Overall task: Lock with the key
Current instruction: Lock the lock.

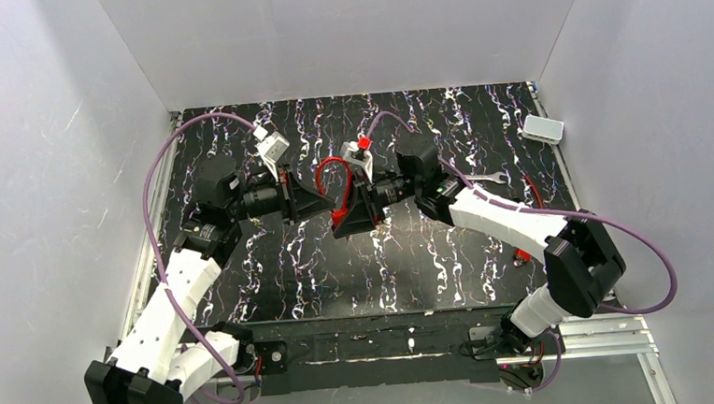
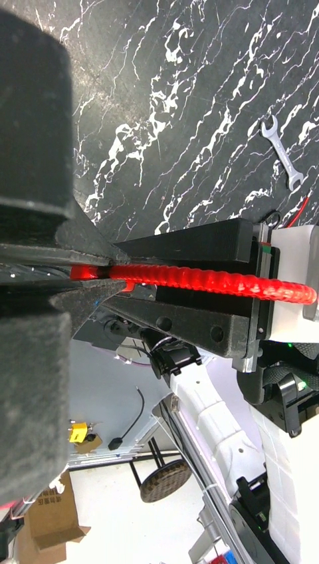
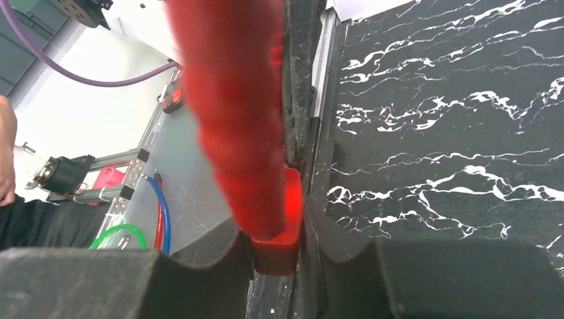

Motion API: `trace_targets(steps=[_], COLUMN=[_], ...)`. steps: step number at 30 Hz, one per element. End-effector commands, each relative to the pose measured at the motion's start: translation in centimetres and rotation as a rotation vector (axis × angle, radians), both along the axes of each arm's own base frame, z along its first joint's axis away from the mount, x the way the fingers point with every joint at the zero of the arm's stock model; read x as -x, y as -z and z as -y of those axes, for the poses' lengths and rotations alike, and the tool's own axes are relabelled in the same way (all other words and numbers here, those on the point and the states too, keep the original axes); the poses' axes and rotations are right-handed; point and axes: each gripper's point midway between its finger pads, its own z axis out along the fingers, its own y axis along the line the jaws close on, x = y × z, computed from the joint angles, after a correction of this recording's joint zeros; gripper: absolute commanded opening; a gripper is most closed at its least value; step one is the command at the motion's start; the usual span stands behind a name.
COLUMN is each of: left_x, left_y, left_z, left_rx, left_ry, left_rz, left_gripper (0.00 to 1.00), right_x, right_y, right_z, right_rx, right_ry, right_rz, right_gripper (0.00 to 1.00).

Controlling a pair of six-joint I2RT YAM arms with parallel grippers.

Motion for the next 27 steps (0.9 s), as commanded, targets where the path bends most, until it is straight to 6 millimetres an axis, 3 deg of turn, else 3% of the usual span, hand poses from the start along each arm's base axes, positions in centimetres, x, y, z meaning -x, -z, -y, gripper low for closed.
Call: trace_targets(steps=[1, 11, 14, 16, 17, 25, 27], left_x=[2.4, 4.3, 4.6, 4.7, 4.7, 1.9, 1.0], left_y=[3.1, 7.0, 7.2, 6.3, 5.6, -0.1, -1.2], left_z=[0.3, 0.5, 0.6, 0.7, 0.8, -0.5, -1.2], left_rx=[-0.058, -0.115, -0.110, -0.085, -0.071, 0.067, 0.098], left_ry=[0.081, 0.122, 0.133, 0.141, 0.146, 0.071, 0.040], left_rz=[-0.080, -0.181, -0.199, -0.200, -0.195, -0.172, -0.161], left_gripper=[0.00, 0.00, 0.00, 0.00, 0.00, 0.00, 0.00], right_x=[-0.7, -1.1, -1.1, -1.3, -1.4, -3.2, -3.4], right_y=[-4.0, -5.6, -6.0, -6.1, -5.9, -4.6, -4.2], right_z=[-0.8, -0.8, -0.9, -0.8, -0.8, 1.3, 1.9], right_rx=[-0.116, -0.132, -0.136, -0.132, -0.124, -0.079, -0.071], right_ry=[0.005, 0.000, 0.000, 0.007, 0.014, 0.096, 0.108], right_rz=[0.126, 0.158, 0.161, 0.158, 0.151, 0.101, 0.093], right_gripper=[0.01, 0.01, 0.01, 0.01, 0.05, 0.62, 0.71])
